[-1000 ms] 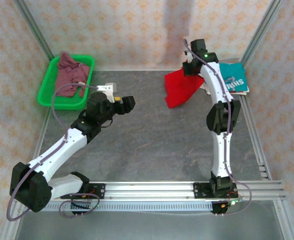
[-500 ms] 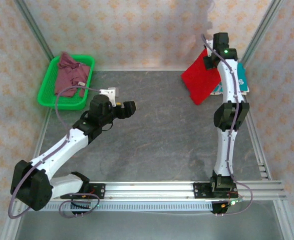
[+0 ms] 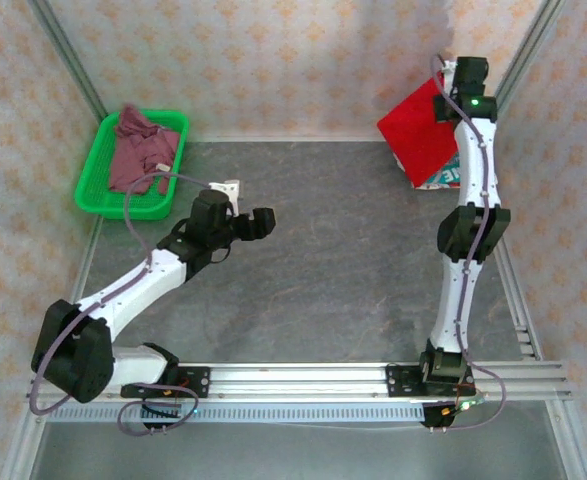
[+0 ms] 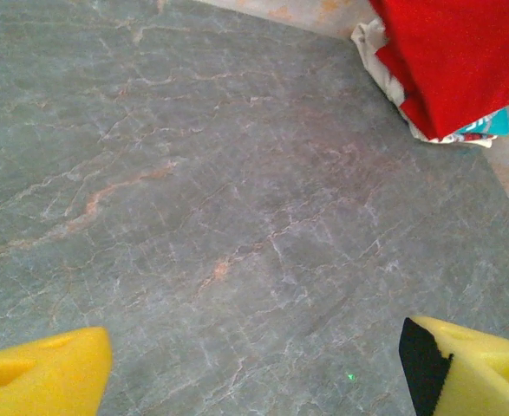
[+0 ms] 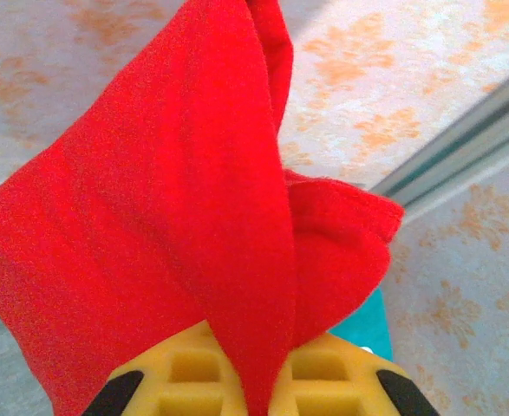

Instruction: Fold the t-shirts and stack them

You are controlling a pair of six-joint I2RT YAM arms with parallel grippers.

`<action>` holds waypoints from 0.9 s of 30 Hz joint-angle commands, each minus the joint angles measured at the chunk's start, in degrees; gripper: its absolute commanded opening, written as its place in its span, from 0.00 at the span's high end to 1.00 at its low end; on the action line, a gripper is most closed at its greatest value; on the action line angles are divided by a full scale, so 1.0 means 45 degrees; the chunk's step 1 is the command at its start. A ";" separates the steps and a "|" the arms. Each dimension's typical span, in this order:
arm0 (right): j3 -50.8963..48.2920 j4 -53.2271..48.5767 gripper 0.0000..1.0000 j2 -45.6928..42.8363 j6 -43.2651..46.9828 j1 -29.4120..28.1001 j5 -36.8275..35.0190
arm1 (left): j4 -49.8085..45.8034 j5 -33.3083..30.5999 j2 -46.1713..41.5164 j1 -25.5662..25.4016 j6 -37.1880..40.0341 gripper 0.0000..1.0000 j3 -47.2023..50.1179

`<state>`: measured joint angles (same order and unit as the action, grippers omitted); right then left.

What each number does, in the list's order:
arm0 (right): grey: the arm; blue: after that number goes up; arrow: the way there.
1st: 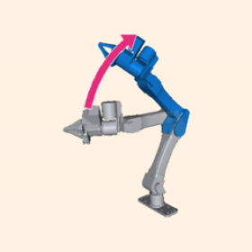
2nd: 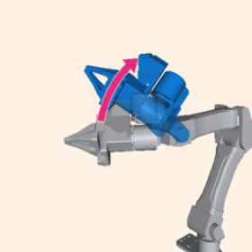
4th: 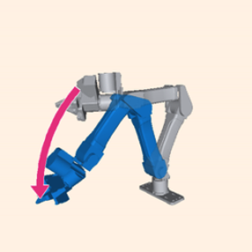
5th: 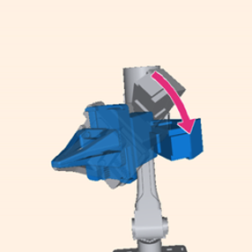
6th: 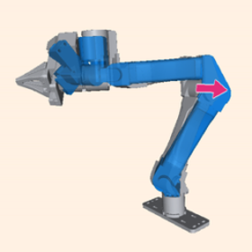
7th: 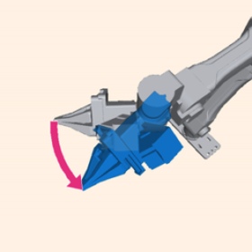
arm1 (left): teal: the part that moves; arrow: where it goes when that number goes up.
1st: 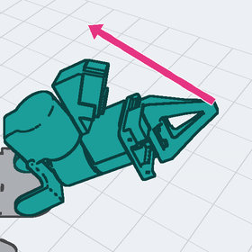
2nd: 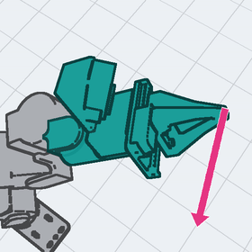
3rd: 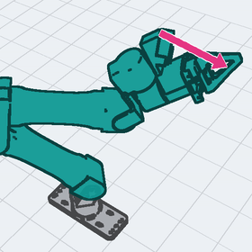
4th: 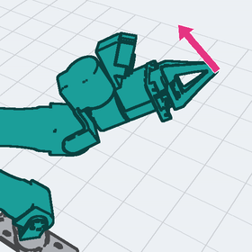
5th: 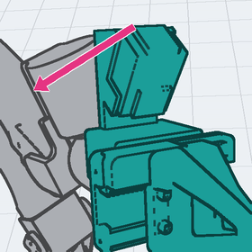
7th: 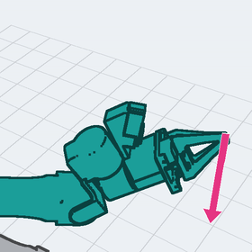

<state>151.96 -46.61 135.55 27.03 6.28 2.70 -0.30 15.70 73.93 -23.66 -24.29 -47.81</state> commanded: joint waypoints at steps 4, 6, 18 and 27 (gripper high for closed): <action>0.0335 0.1609 1.00 0.0591 -0.1304 0.0786 -0.1474 | -0.0368 -0.0182 0.0190 -0.0135 0.0314 0.13 -0.0697; -0.0165 0.2303 1.00 0.0819 -0.1248 0.0815 -0.2538 | -0.0554 -0.0285 0.0213 -0.0140 0.0413 0.12 -0.0794; -0.0744 0.2910 0.01 0.0967 -0.1753 0.0791 -0.6619 | -0.1155 -0.3601 -0.0685 -0.0131 0.0893 0.02 -0.0435; -1.4158 0.9063 0.01 -0.7760 -0.3532 -0.0985 -0.4777 | 0.1695 -1.0203 -0.1633 0.0558 0.2391 0.00 0.1899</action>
<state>102.87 -20.93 114.41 15.51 6.33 -21.45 1.91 -14.35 66.59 -23.33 -16.97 -41.78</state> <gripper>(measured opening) 0.993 0.998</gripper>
